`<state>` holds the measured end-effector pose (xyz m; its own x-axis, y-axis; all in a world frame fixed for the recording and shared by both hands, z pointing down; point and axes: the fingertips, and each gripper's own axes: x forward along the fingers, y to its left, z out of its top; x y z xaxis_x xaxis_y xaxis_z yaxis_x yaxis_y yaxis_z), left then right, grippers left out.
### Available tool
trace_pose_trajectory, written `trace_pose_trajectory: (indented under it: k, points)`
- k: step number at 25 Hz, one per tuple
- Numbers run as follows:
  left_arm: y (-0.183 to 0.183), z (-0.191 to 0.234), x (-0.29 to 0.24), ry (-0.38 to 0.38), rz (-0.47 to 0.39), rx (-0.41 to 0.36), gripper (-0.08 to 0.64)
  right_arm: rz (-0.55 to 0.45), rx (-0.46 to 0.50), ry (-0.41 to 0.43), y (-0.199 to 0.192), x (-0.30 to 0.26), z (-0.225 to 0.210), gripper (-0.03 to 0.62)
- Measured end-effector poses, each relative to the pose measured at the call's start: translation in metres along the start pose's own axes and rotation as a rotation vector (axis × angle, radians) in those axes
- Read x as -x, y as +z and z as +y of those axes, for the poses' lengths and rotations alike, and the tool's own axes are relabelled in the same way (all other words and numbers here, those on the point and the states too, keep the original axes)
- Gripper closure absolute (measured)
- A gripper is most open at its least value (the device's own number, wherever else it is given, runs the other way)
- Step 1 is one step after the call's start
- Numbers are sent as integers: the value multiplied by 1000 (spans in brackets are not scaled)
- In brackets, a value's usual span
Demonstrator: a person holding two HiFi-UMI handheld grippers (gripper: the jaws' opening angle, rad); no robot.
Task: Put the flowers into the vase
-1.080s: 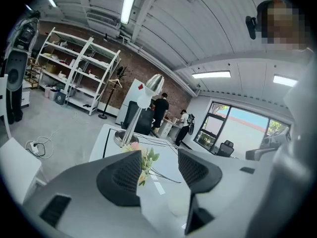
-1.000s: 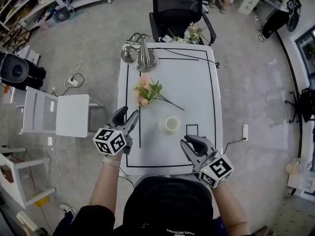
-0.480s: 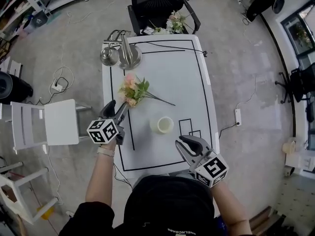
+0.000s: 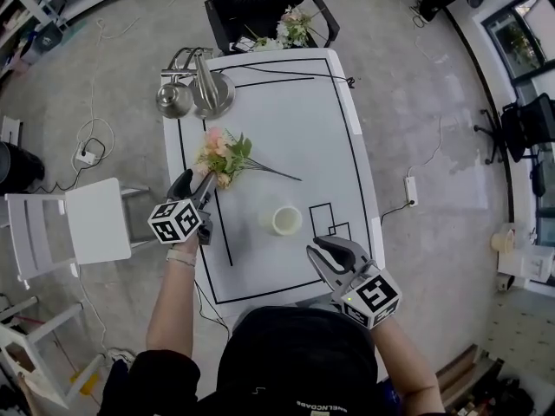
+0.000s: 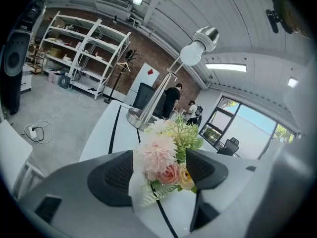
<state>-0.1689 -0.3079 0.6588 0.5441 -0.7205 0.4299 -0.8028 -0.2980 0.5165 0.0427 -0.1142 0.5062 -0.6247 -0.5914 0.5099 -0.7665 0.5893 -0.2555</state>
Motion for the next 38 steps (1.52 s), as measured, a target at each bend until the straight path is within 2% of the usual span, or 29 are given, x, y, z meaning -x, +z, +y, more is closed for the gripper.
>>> trace_pose_trajectory:
  k: [4,11,19,26,38]
  points:
    - [-3,5,-10,-8,0,23,244,9,-1,-11,0,-2,-2,535]
    - [5,9,-16,-6,-68,57,258,26,2,-29,-3,-4,-3,535]
    - [5,11,-14,5,-74,32,419,25,-1,-36,-4,-7,-4,535]
    - [9,5,-9,5,-82,-5,469,28,-9,-36,-7,-5,-6,535]
    - [25,-12,10,10,-123,-91,485,8,-23,-25,-12,4,-2,535]
